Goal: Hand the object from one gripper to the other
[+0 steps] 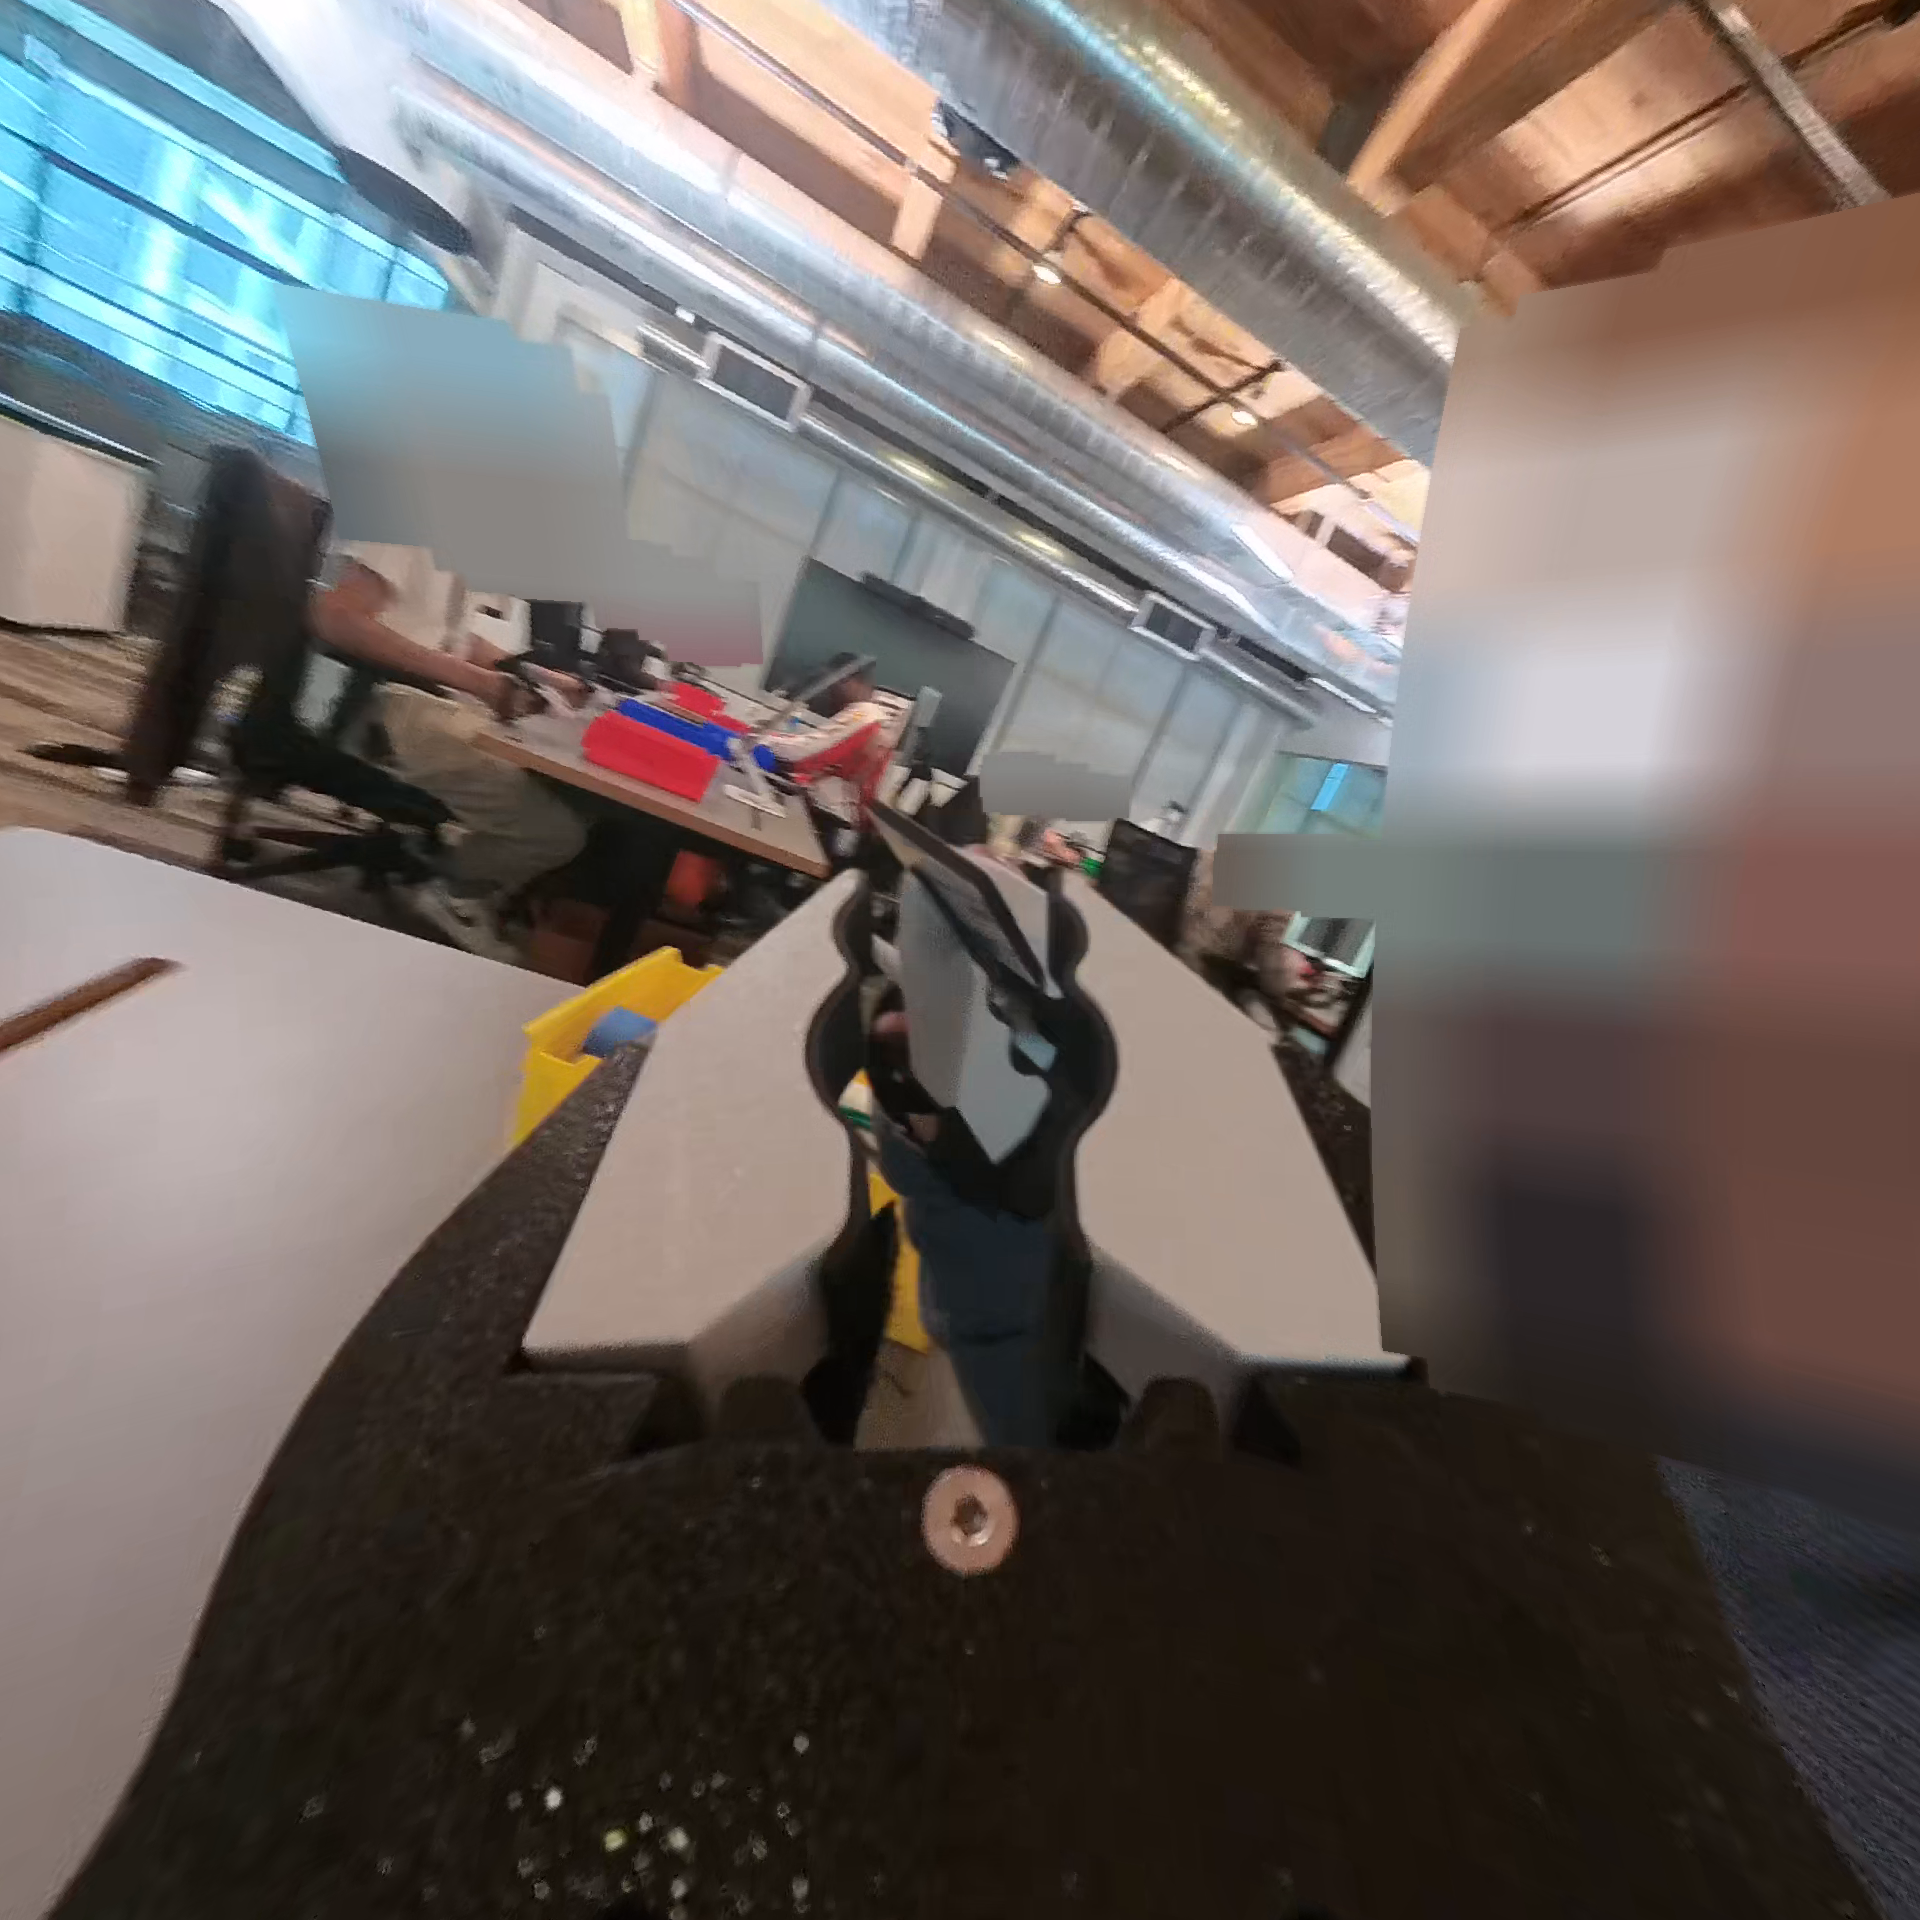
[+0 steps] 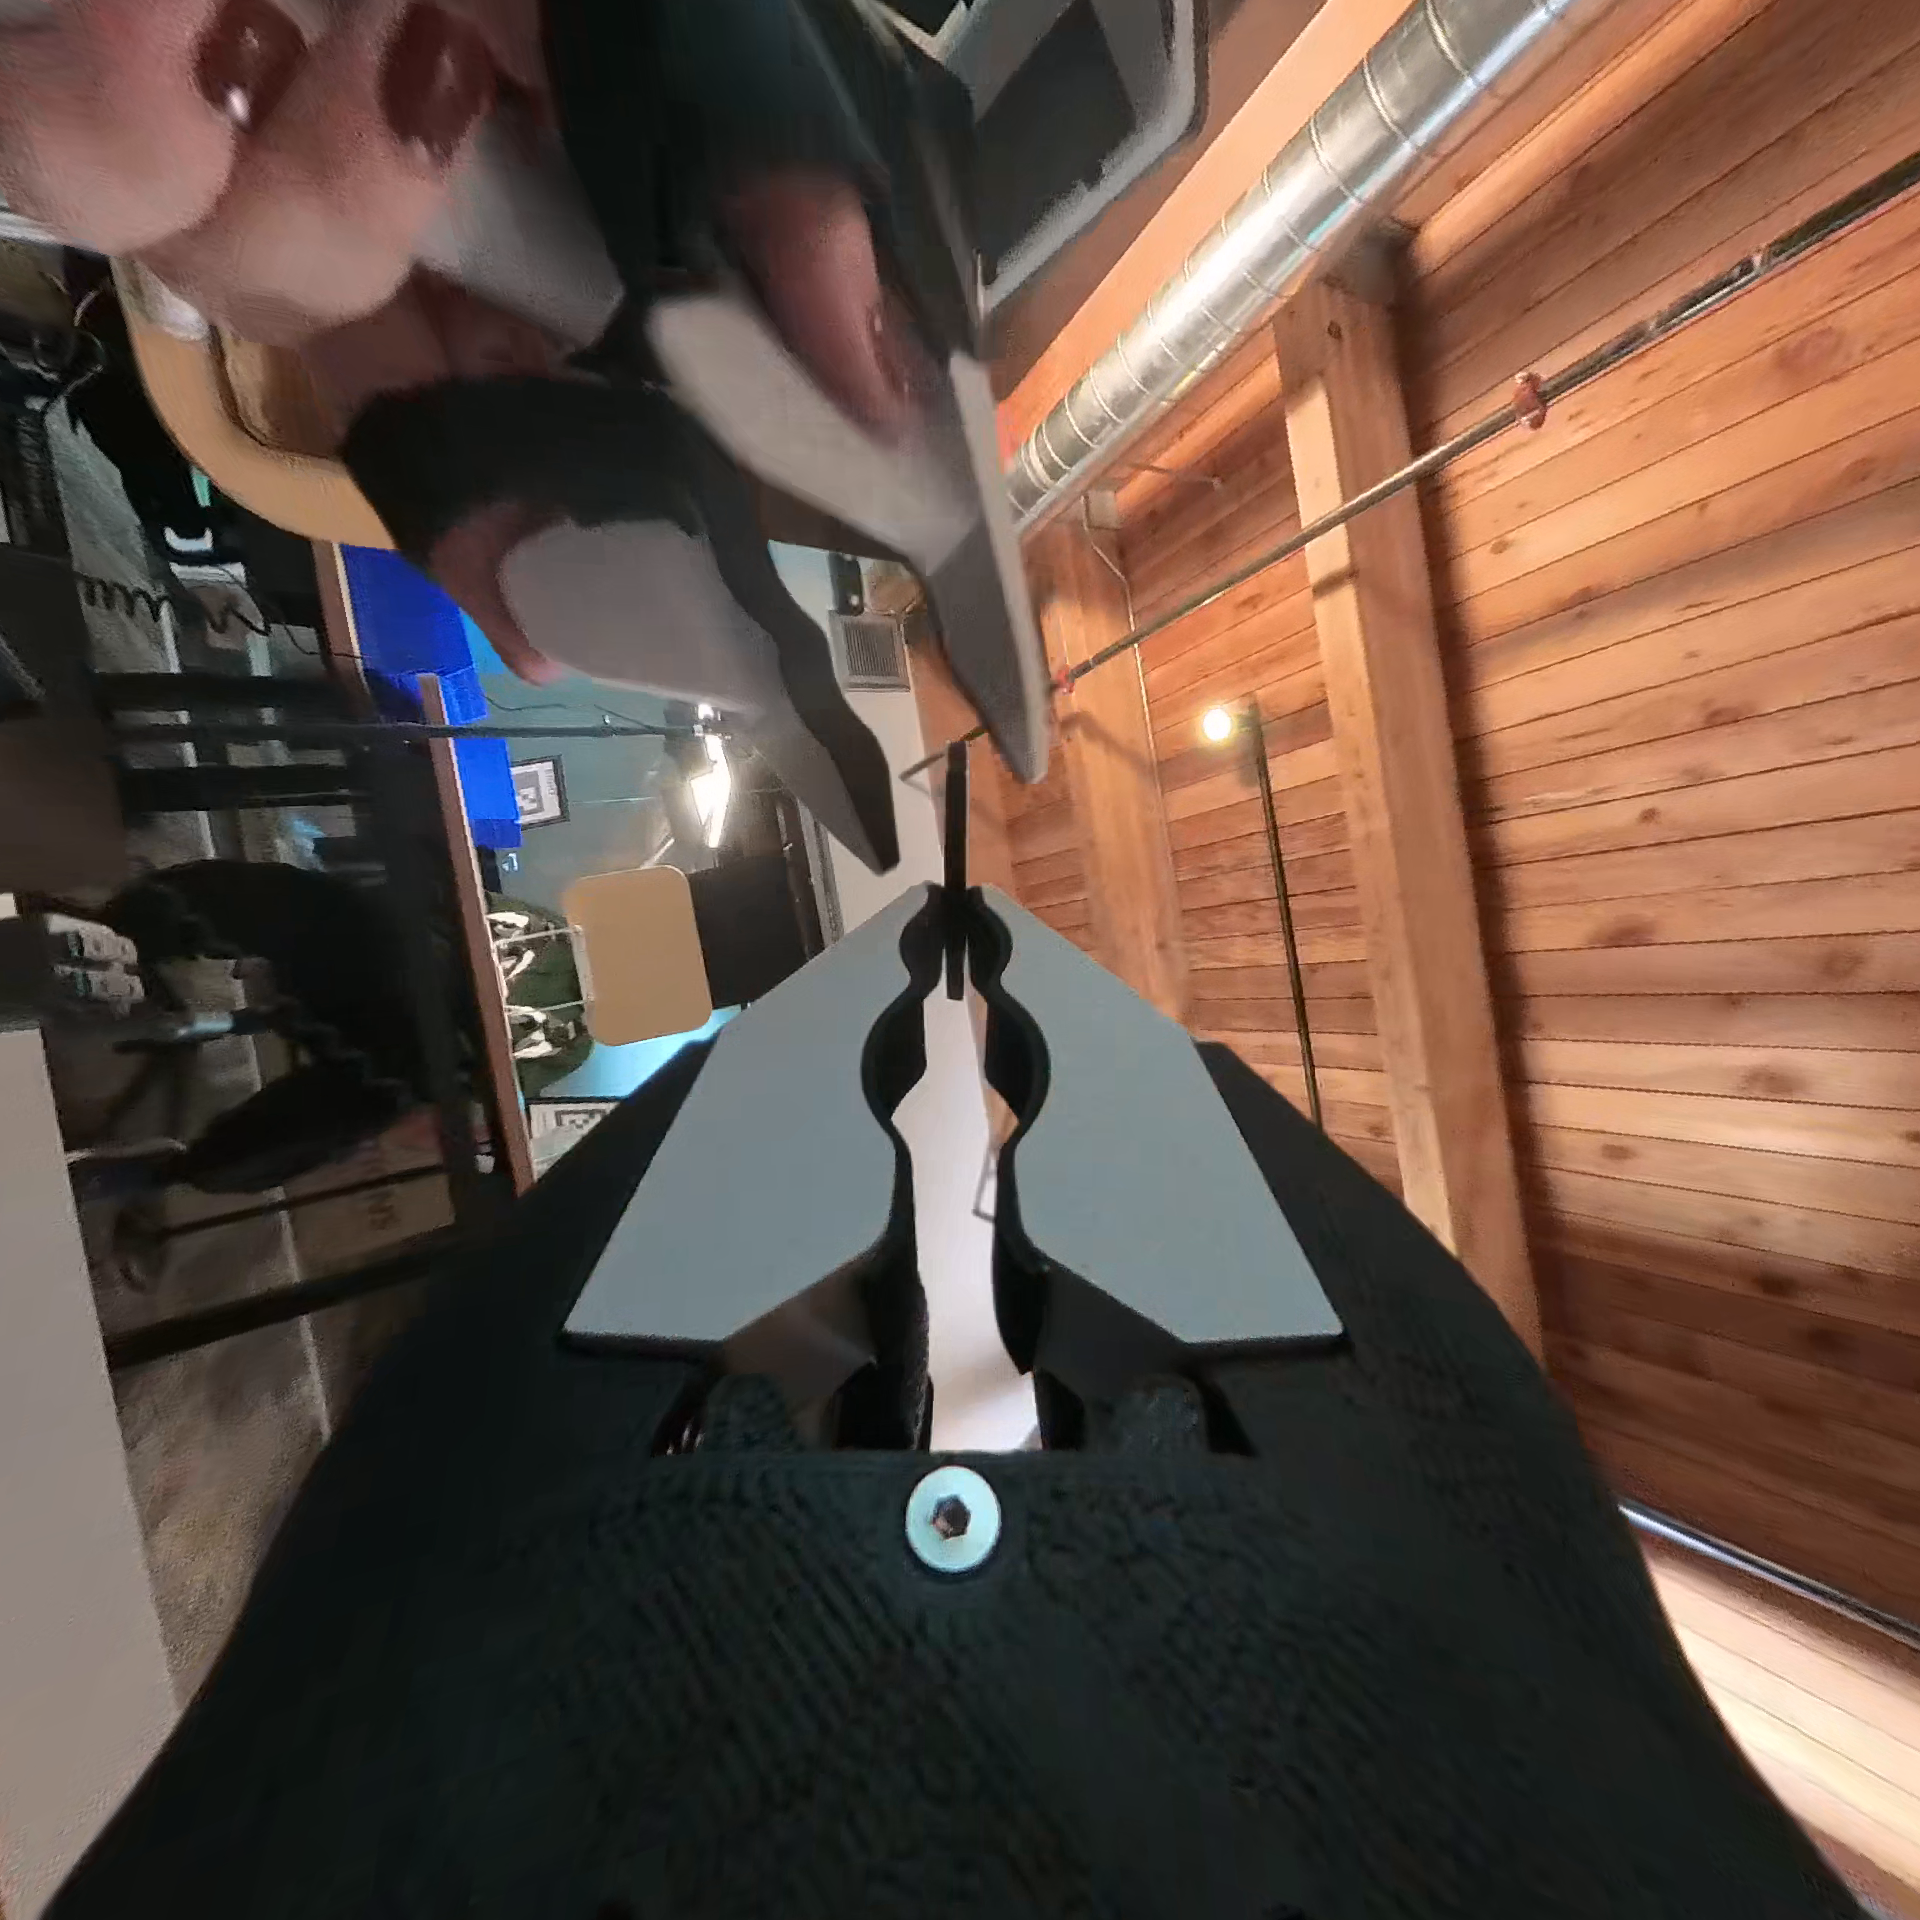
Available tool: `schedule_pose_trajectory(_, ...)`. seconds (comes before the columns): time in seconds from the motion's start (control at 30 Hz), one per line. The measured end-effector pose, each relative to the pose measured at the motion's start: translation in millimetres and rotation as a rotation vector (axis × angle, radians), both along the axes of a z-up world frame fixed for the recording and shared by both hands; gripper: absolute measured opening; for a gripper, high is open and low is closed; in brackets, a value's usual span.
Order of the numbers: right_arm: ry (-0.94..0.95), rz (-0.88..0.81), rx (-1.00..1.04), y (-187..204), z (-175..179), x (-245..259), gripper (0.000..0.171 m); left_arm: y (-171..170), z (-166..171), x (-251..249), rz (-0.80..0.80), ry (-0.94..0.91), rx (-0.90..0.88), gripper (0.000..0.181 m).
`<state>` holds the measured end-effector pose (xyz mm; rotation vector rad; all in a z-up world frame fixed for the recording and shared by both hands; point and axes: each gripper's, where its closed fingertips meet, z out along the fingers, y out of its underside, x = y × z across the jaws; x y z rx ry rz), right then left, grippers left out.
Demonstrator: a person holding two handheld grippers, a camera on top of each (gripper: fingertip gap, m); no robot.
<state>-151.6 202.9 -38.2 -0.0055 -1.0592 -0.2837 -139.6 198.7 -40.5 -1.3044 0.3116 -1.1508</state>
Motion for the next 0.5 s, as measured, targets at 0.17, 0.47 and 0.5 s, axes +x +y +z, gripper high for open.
schedule_pose_trajectory(0.17, -0.005, 0.056, -0.063, -5, 0, -5, 0.013, -2, 7, -10, 0.096, 0.034, 0.089, 0.002)
schedule_pose_trajectory(0.47, -0.543, 0.909, -1.255, -29, -28, 15, 0.037, -31, -28, 19, 0.324, 0.956, 0.668, 0.001)
schedule_pose_trajectory(0.5, -0.607, 0.962, -1.329, -31, -32, 20, 0.036, -33, -33, 23, 0.343, 1.054, 0.744, 0.001)
